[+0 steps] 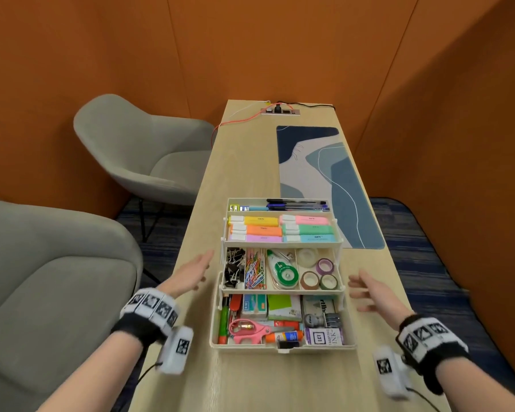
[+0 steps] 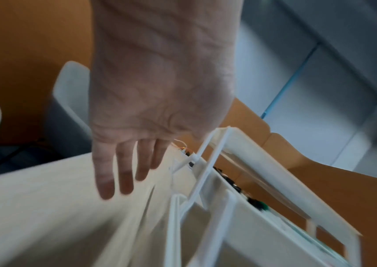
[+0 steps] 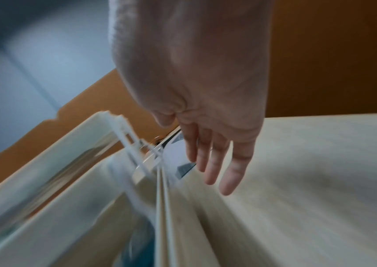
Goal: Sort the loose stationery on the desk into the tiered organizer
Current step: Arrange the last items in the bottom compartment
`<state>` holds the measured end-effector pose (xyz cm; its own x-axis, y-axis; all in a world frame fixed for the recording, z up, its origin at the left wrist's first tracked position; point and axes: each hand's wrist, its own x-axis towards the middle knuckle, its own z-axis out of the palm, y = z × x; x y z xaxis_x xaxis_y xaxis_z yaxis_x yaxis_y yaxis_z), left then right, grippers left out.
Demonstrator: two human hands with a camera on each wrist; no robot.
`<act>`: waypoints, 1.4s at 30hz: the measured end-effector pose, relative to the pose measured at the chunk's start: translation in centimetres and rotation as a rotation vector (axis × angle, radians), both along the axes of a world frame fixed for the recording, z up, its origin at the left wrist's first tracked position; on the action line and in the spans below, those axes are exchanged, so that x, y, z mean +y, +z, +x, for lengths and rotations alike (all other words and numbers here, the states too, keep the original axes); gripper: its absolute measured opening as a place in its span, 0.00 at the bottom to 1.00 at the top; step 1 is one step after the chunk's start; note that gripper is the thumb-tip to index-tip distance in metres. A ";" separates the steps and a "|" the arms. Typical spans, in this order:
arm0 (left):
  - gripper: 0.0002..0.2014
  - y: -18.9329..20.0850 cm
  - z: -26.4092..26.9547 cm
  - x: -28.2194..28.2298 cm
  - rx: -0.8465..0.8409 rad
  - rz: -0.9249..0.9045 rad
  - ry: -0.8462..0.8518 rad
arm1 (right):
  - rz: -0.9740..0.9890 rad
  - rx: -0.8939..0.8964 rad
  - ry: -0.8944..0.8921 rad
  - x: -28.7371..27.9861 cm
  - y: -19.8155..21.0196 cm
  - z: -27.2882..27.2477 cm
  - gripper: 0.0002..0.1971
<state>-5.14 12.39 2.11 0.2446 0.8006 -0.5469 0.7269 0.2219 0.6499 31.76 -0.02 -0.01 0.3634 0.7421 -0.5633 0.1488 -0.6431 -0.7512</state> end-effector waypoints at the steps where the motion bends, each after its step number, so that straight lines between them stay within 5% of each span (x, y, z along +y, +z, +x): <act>1: 0.34 0.0 0.7 1.1 -0.036 -0.007 0.041 | 0.017 0.065 -0.042 1.4 0.1 0.3 0.25; 8: 0.64 -1.7 2.8 5.9 -0.255 -0.174 0.187 | -0.013 0.226 0.021 6.9 1.5 -1.0 0.33; 13: 0.45 -0.1 2.9 5.9 -0.266 -0.192 0.204 | -0.036 0.215 0.064 7.1 1.9 -0.4 0.34; 21: 0.30 1.0 2.5 4.9 -0.391 -0.097 0.226 | 0.014 0.229 0.027 6.1 3.1 0.5 0.33; 32: 0.27 2.3 0.3 -0.6 -0.449 0.111 0.130 | 0.129 0.205 -0.021 2.3 3.2 0.4 0.32; 42: 0.25 0.8 -1.8 -5.6 -0.493 0.103 0.224 | 0.175 0.239 -0.039 -2.3 2.7 -0.9 0.31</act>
<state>-6.97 6.77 2.92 0.2693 0.9060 -0.3267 0.2730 0.2535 0.9280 30.86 -2.28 2.70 0.2665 0.8232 -0.5014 -0.0678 -0.5029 -0.8617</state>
